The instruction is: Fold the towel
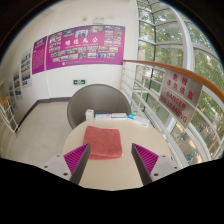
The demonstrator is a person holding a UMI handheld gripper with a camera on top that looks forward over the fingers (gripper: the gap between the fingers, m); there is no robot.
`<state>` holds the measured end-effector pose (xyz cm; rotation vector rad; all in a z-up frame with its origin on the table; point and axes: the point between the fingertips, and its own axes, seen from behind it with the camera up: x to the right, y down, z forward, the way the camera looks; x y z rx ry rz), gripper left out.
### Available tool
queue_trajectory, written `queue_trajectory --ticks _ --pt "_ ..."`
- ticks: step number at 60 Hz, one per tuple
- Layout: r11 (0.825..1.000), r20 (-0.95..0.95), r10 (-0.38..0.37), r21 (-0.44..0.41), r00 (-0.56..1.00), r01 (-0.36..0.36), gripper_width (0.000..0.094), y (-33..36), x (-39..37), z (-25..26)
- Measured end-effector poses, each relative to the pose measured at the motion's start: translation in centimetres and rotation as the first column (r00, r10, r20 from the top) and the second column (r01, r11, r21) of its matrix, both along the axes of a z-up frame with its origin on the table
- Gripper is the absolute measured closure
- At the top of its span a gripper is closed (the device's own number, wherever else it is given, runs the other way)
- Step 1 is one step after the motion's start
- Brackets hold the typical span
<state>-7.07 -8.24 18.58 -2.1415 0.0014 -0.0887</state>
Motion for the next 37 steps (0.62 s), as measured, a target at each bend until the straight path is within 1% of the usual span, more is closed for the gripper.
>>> queue_trajectory --ticks 10,21,29,37 --pt "0.999 0.044 -0.011 0.030 0.999 0.010 0.0079 -8.7 -2.3 4.1" --pt "1.000 0.043 -0.011 0.022 0.999 0.010 0.0081 -17.0 -4.3 6.2" --pt "0.999 0.064 -0.012 0.044 0.998 0.009 0.0080 -20.0 -4.5 7.6" --pt "0.998 0.058 -0.015 0.054 0.998 0.012 0.0079 -21.2 -4.6 8.3"
